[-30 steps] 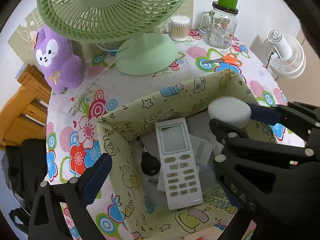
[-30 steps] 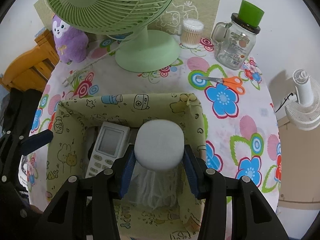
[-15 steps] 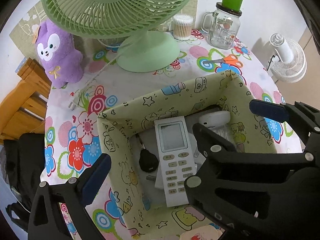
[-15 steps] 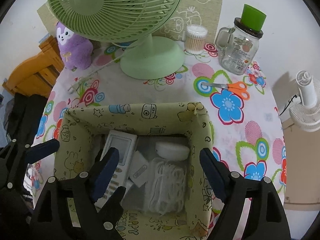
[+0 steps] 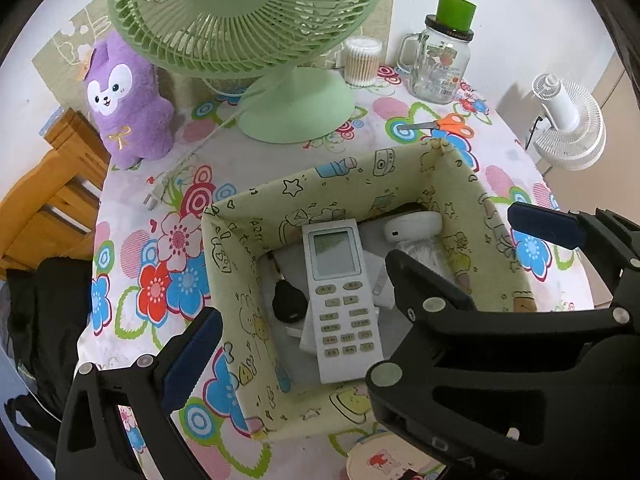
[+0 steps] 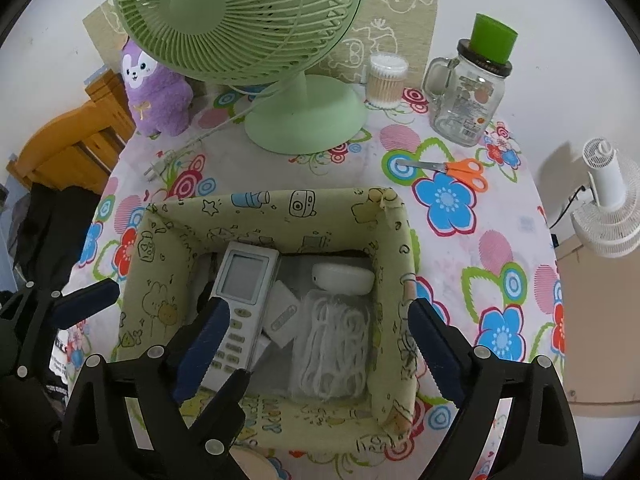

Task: Organize rigid objects
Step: 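Open the left tool to drop the plug while the right tool releases the white case, then withdraw both tools from the fabric box toward the bunny case and speaker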

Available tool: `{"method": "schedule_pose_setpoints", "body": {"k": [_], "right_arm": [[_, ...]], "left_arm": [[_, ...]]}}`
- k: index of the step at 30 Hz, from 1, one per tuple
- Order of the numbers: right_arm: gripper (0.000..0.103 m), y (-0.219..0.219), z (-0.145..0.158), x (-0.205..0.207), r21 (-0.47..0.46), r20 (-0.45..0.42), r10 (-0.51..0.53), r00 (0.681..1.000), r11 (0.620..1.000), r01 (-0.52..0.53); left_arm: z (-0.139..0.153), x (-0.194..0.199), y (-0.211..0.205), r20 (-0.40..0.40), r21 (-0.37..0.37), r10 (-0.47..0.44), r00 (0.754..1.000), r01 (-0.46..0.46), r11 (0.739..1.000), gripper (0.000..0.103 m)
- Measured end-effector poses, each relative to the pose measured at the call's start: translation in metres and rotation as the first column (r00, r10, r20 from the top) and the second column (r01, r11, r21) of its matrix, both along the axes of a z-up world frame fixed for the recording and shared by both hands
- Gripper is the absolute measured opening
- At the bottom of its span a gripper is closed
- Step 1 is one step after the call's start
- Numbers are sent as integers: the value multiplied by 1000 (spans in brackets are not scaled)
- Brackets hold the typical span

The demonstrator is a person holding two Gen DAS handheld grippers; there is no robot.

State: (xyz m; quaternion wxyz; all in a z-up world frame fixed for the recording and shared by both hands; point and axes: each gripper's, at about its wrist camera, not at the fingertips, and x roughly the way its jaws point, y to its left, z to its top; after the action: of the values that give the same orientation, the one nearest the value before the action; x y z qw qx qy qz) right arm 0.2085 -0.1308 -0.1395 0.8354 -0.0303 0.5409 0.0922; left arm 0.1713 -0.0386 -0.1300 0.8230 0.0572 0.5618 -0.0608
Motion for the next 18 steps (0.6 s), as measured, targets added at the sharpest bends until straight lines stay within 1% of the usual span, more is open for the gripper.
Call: {"method": "schedule_pose_setpoints", "body": {"k": [6, 18], "right_arm": [[93, -1, 12, -13, -8, 34, -4, 999, 1000, 5], [93, -2, 32, -37, -21, 73, 0, 997, 1000, 1]], "left_arm": [[10, -11, -2, 25, 1, -5, 1000, 5, 1000, 103], [28, -36, -4, 59, -1, 6, 998, -6, 1000, 103]]}}
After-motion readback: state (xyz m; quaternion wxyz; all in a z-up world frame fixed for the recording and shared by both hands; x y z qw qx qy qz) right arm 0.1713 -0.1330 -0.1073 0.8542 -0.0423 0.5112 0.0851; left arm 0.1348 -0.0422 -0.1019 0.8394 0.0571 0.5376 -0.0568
